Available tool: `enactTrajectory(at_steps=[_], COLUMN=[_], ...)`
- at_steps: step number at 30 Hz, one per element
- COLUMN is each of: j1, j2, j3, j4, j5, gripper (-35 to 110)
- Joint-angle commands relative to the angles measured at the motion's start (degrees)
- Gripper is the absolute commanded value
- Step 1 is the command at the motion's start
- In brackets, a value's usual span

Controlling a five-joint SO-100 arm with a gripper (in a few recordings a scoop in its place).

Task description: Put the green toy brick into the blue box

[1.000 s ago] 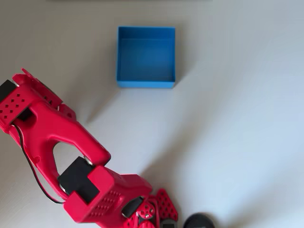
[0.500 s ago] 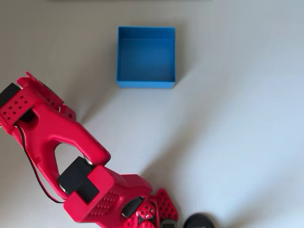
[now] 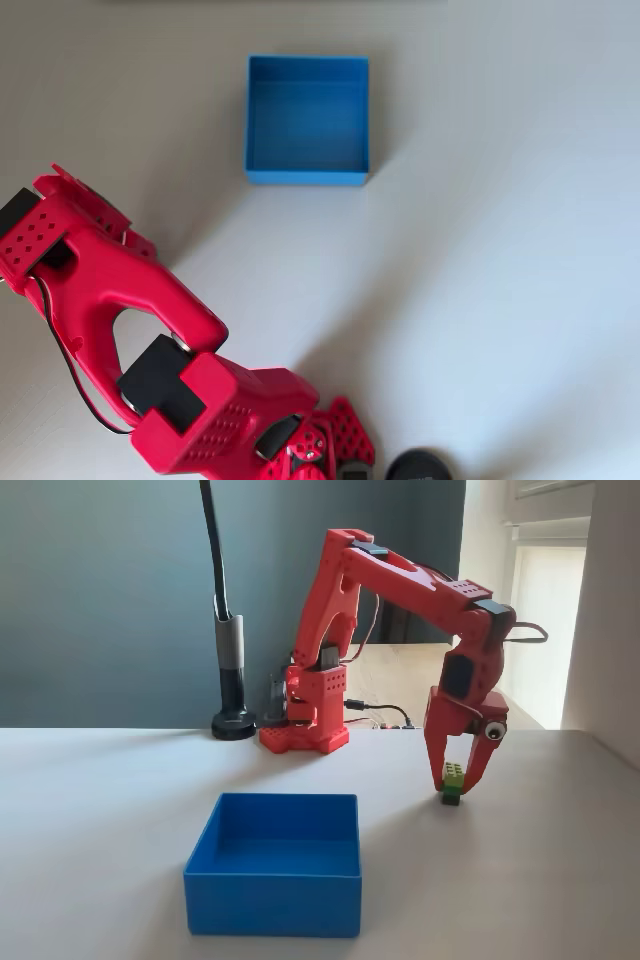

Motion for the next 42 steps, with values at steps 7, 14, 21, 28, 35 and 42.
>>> enactTrajectory(at_steps=[7, 14, 21, 28, 35, 42], j1=[-1.05, 0.70, 7.91, 18.28, 25.31, 30.85], j2=[1.58, 2.37, 2.55, 2.64, 2.90, 2.90], j3=[-17.93, -29.62, -29.71, -23.64, -24.17, -28.65], j4=[10.28, 12.83, 9.05, 1.67, -2.46, -2.46], j5=[3.43, 3.52, 4.57, 1.93, 2.29, 4.75], gripper=[0, 0, 0, 0, 0, 0])
